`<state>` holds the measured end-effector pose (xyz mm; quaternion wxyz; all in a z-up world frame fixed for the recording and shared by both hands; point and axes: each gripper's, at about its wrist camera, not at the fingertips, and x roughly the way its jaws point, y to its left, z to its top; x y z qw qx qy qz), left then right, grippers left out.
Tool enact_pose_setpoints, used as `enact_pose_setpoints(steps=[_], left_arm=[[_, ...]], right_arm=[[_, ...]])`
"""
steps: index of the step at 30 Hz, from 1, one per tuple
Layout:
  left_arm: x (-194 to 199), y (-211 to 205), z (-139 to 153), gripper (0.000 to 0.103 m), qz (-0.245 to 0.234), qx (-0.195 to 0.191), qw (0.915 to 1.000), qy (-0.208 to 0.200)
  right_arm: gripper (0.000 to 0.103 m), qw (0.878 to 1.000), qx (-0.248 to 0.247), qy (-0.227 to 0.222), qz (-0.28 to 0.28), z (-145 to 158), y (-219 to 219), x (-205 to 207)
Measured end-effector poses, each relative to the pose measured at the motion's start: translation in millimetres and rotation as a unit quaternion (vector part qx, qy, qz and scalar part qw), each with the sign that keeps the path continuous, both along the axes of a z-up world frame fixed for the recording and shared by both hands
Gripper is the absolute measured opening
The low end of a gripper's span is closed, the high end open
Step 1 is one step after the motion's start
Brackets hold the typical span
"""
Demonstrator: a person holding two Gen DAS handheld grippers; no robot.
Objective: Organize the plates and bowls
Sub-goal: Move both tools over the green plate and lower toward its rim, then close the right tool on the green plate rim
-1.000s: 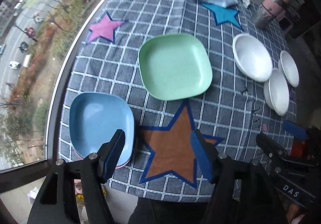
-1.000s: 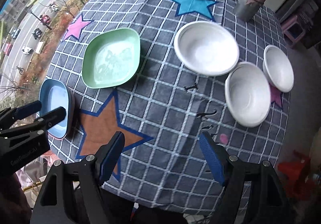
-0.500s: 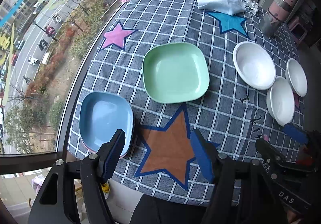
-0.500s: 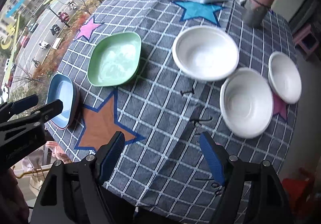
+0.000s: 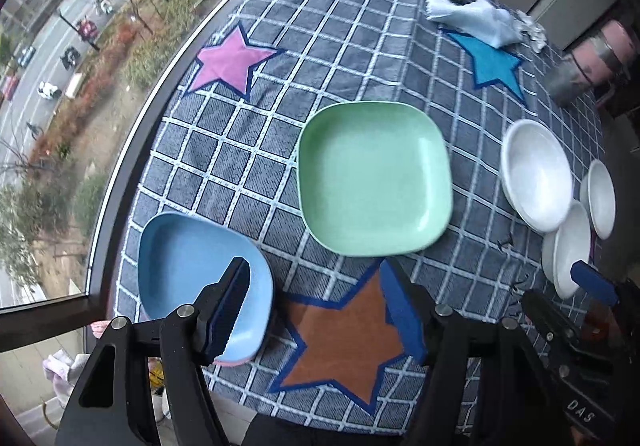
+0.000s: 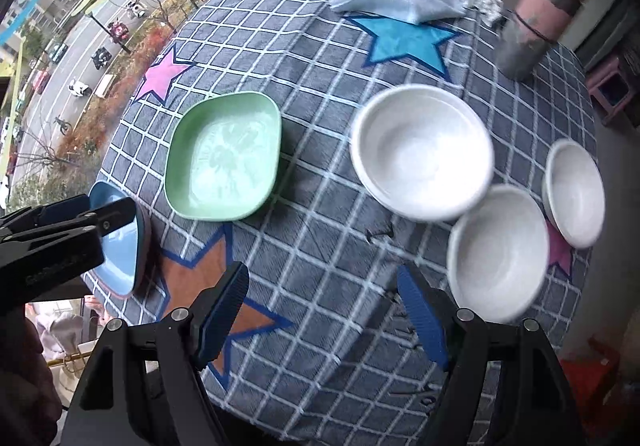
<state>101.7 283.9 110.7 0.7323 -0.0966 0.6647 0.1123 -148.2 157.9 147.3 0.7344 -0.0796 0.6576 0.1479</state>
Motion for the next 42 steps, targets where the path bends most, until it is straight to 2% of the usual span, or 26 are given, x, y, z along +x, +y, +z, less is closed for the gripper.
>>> enact_pose_setpoints(steps=[4, 8, 13, 15, 28, 32, 36, 39, 42], left_arm=[[15, 10, -18, 0.071, -0.009, -0.004, 0.9999, 0.010], [29, 23, -36, 0.071, -0.010, -0.027, 0.9995, 0.015], [39, 32, -51, 0.071, -0.017, -0.038, 0.9989, 0.021], [42, 34, -57, 0.071, -0.020, -0.044, 0.9985, 0.025], [52, 55, -73, 0.071, -0.012, -0.070, 0.9969, 0.034], [52, 61, -78, 0.067, -0.012, -0.075, 0.9965, 0.034], [53, 60, -82, 0.062, -0.011, -0.072, 0.9968, 0.033], [54, 61, -87, 0.049, -0.007, -0.080, 0.9960, 0.039], [52, 60, -92, 0.049, -0.006, -0.078, 0.9959, 0.046]], right_arm=[[0.078, 1.000, -0.016, 0.010, 0.010, -14, 26, 13], [0.078, 0.999, -0.020, 0.024, 0.021, -27, 50, 28], [0.078, 0.998, -0.036, 0.032, 0.027, -41, 73, 47], [0.078, 0.998, -0.050, 0.033, 0.020, -47, 78, 54], [0.078, 0.996, -0.062, 0.060, -0.006, -66, 82, 73], [0.078, 0.996, -0.060, 0.059, -0.011, -71, 82, 79], [0.062, 0.996, -0.058, 0.072, -0.012, -81, 81, 88], [0.062, 0.995, -0.056, 0.081, -0.014, -88, 83, 91], [0.062, 0.995, -0.052, 0.081, -0.006, -93, 89, 93]])
